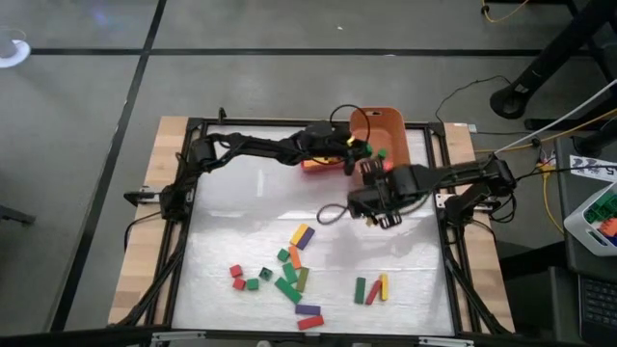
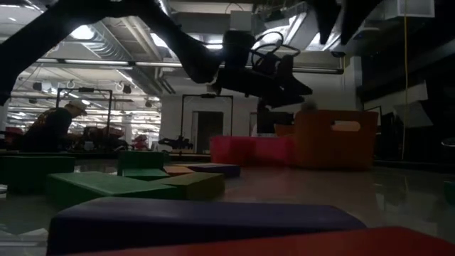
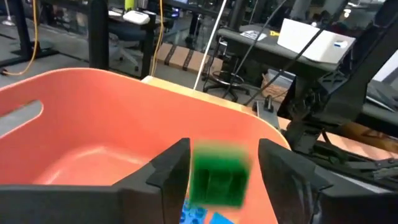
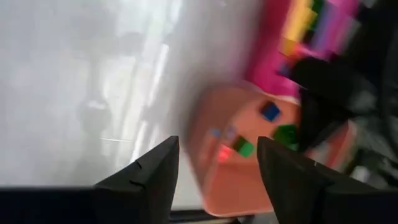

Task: Sort blocks by size
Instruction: Put the small green game piece into the orange bin, then put the large yellow block into the pink bin

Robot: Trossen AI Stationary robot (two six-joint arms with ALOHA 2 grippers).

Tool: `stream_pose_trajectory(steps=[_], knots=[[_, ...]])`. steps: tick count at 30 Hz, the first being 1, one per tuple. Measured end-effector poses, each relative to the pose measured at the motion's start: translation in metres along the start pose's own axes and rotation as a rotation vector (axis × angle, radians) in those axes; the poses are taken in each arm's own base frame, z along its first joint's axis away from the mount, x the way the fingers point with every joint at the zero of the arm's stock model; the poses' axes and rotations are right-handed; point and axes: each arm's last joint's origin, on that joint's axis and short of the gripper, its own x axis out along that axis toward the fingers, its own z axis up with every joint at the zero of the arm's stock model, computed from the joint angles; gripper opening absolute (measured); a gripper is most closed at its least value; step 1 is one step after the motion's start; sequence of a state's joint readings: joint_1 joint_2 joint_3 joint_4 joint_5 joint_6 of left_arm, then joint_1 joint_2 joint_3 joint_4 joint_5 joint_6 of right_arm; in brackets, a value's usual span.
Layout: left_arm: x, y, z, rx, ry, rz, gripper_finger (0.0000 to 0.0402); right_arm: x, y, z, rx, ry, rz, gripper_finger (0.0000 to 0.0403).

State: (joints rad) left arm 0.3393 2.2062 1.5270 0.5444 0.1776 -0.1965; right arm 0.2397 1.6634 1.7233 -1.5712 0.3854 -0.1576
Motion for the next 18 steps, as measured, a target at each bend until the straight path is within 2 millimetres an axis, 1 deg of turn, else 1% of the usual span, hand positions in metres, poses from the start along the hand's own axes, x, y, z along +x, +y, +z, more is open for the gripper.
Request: stream_pose_trajectory(steps=[2,5,9,11,14,18], knots=[[0.000,0.001,0.001,0.026,0.013,0.005,0.0188,-0.006,0.015,0.002,-0.029,-0.026,0.046,0.0214],[-0.001,0.006,0.001,0.030,0.030,0.016,0.0203,-0.015,0.038,0.005,-0.034,-0.056,0.059,0.0214],[-0.003,0.015,0.003,-0.048,0.031,0.031,0.0215,-0.028,0.074,0.007,-0.009,-0.103,0.069,0.0214],[-0.006,0.020,0.006,-0.079,0.043,-0.006,0.0215,-0.032,0.095,0.011,-0.018,-0.147,0.079,0.0214],[-0.013,0.021,0.019,-0.094,0.055,-0.093,0.0208,-0.028,0.130,0.015,-0.096,-0.196,0.098,0.0214],[-0.027,0.017,0.043,-0.105,0.074,-0.175,0.0197,-0.011,0.173,0.018,-0.191,-0.222,0.117,0.0214]])
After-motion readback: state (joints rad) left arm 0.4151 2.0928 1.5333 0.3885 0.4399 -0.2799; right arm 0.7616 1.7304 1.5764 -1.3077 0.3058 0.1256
